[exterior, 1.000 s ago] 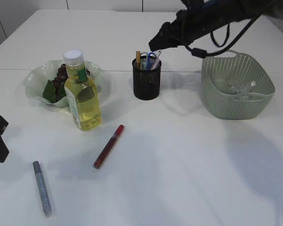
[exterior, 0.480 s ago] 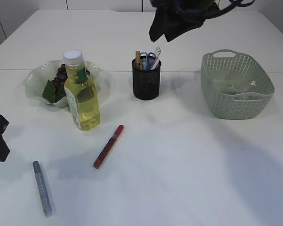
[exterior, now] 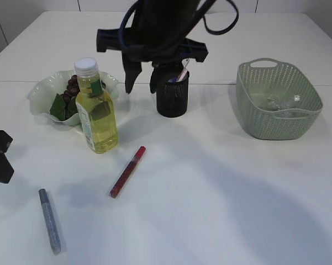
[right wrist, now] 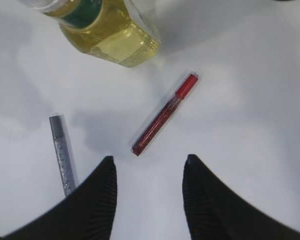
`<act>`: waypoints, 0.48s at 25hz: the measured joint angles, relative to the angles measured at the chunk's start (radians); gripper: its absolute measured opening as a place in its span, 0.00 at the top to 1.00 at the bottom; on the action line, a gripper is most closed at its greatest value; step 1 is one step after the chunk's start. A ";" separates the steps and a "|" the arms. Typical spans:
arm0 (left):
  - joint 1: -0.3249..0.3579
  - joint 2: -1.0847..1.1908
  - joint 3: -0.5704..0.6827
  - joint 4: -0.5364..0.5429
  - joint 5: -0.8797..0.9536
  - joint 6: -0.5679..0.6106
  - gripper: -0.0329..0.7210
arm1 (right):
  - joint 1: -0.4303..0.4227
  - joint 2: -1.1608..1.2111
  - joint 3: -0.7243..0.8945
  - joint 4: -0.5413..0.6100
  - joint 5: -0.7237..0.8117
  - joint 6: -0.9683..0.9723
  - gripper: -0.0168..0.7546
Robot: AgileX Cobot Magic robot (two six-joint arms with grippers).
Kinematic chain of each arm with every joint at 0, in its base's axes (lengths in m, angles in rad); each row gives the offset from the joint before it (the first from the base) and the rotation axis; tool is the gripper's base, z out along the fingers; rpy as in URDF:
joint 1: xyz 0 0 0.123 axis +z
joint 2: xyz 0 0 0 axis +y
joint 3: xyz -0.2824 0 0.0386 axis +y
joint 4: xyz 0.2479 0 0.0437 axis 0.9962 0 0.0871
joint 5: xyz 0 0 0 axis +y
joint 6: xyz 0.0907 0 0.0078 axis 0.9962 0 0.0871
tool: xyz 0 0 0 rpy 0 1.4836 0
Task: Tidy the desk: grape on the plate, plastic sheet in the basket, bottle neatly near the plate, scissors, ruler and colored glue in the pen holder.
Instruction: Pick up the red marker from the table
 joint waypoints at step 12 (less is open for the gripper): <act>0.000 0.000 0.000 0.000 -0.036 0.000 0.55 | 0.066 0.166 0.000 -0.131 -0.129 0.525 0.52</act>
